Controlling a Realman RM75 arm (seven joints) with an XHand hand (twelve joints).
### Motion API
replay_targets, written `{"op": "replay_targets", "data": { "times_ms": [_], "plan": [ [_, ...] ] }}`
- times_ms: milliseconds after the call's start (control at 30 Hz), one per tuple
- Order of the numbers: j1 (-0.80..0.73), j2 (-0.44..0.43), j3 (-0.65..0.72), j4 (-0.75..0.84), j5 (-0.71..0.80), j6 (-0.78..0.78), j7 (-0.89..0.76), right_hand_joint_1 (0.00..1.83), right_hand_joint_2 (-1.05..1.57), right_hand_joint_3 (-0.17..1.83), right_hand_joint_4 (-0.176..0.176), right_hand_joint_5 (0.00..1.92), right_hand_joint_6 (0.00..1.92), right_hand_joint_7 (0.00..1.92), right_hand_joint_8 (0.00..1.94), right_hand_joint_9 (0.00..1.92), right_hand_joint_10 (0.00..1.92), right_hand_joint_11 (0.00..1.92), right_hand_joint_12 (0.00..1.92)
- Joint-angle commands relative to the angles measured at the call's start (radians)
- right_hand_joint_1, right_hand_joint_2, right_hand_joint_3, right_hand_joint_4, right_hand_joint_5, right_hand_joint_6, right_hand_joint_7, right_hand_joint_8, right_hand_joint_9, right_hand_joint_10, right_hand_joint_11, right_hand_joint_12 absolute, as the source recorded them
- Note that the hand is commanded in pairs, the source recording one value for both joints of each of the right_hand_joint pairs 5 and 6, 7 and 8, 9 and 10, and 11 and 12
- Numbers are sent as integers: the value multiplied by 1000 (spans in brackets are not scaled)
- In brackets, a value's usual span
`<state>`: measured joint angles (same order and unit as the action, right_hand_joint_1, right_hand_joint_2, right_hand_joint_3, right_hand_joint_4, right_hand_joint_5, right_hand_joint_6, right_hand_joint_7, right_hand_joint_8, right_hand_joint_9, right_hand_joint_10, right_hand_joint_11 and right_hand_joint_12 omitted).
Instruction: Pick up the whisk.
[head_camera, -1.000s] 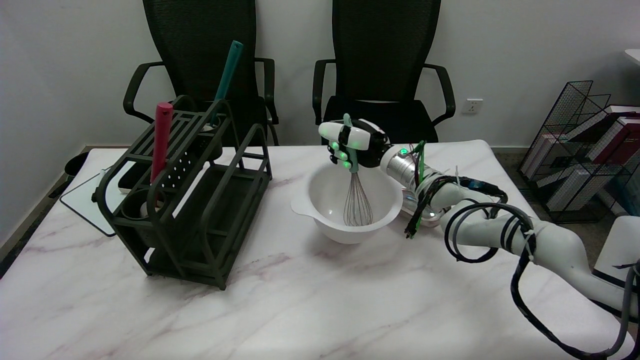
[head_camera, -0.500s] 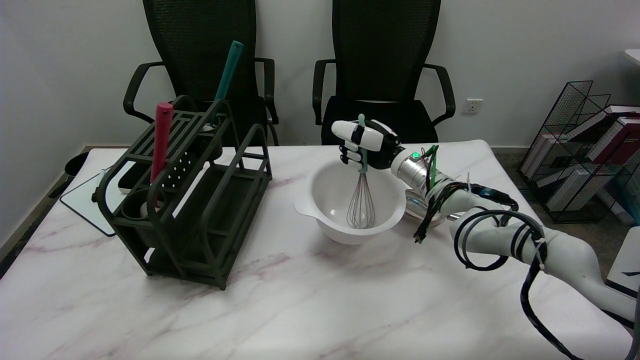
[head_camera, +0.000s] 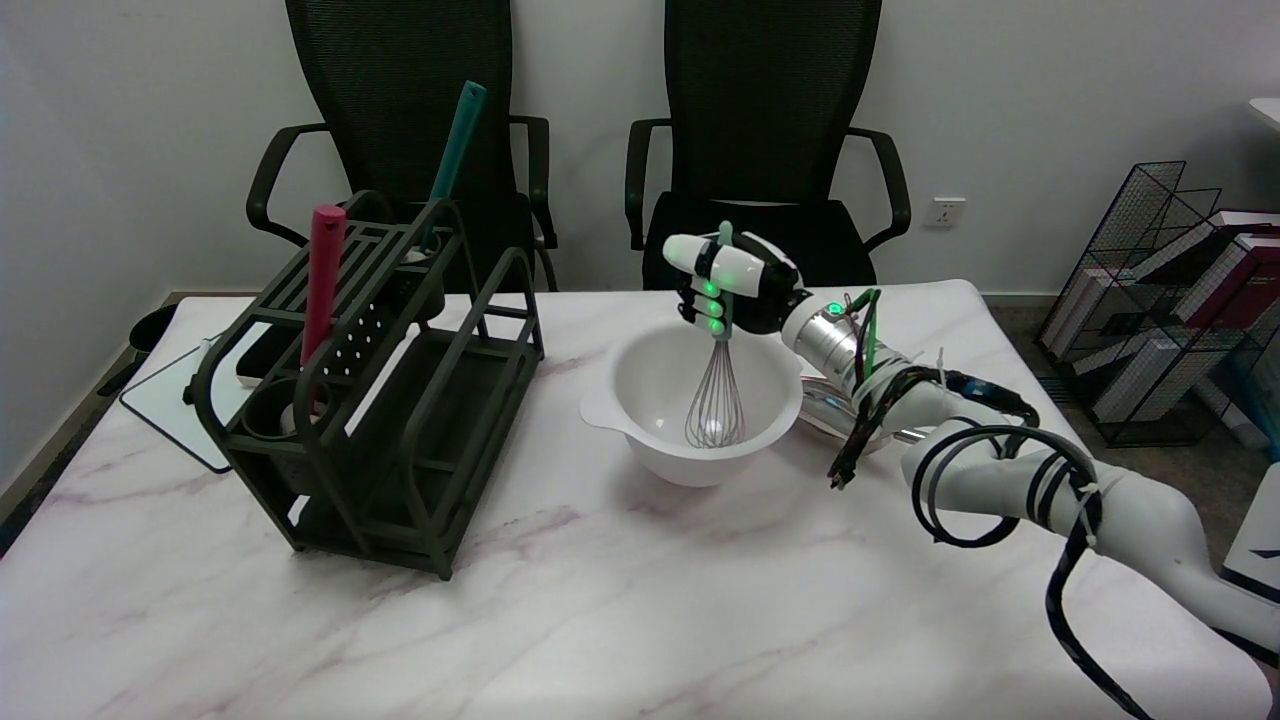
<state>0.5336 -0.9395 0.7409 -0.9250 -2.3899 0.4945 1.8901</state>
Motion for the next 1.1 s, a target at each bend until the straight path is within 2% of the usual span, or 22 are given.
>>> {"op": "replay_targets", "data": {
  "times_ms": [33, 133, 433, 533, 733, 900, 1100],
  "plan": [
    [-75, 13, 111, -156, 50, 58, 4, 946, 1198, 790, 0, 1920, 1920, 1920, 1920, 1920, 1920, 1920, 1920],
    [-136, 20, 193, -209, 50, 66, 1, 937, 1331, 753, 0, 1920, 1920, 1920, 1920, 1920, 1920, 1920, 1920],
    [-388, 16, 526, -428, 50, 87, 5, 894, 1484, 691, 0, 1920, 1920, 1920, 1920, 1920, 1920, 1920, 1920],
    [-452, 10, 602, -466, 104, 126, 11, 874, 1557, 662, 0, 1920, 1920, 1920, 1920, 1920, 1920, 1920, 1920],
    [-540, 26, 688, -505, 253, 290, 13, 890, 1571, 611, 0, 1920, 1920, 1920, 1920, 1920, 1920, 1920, 1920],
    [-607, 32, 704, -501, 356, 448, 14, 895, 1571, 698, 0, 1920, 1920, 1920, 1920, 1920, 1920, 1920, 1920],
    [-705, 24, 732, -450, 420, 547, 7, 897, 1571, 792, 0, 1920, 1920, 1920, 1920, 1920, 1920, 1920, 1920]
  ]
}}
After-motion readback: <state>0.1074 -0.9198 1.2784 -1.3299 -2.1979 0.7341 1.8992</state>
